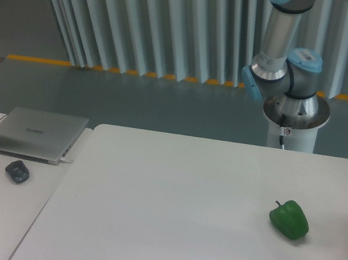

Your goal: Place the red pepper on the table

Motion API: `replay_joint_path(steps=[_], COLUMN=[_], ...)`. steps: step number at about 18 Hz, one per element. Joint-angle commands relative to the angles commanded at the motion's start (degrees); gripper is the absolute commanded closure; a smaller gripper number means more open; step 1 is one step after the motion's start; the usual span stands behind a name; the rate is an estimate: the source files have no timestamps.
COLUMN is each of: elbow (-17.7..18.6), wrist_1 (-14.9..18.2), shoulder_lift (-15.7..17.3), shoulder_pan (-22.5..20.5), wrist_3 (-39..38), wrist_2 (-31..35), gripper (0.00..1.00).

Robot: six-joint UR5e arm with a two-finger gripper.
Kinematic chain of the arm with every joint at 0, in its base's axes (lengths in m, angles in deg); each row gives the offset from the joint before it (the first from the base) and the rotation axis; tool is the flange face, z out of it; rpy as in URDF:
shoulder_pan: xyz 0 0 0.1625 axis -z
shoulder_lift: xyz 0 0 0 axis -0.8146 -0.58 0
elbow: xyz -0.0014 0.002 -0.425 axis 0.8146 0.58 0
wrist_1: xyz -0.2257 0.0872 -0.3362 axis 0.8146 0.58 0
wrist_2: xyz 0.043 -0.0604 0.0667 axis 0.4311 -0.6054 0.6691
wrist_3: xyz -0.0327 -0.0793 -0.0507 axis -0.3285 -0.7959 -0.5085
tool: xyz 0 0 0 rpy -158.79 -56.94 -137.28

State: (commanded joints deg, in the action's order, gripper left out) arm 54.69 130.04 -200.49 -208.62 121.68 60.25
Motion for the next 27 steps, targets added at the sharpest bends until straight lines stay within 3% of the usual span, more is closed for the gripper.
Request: replay_joint_path(steps=[2, 7, 27], elbow=[-0.4, -4.0, -5.4], wrist_1=[-1.3, -1.2, -1.6], shoulder_lift=[-1.2, -4.8, -12.2], shoulder_pan=[-0.2, -2.5, -6.0], wrist_3=[0.1, 1.1, 0.7], wrist_2=[2.2, 2.2, 2.3], gripper=[0.00, 0.00, 0.00])
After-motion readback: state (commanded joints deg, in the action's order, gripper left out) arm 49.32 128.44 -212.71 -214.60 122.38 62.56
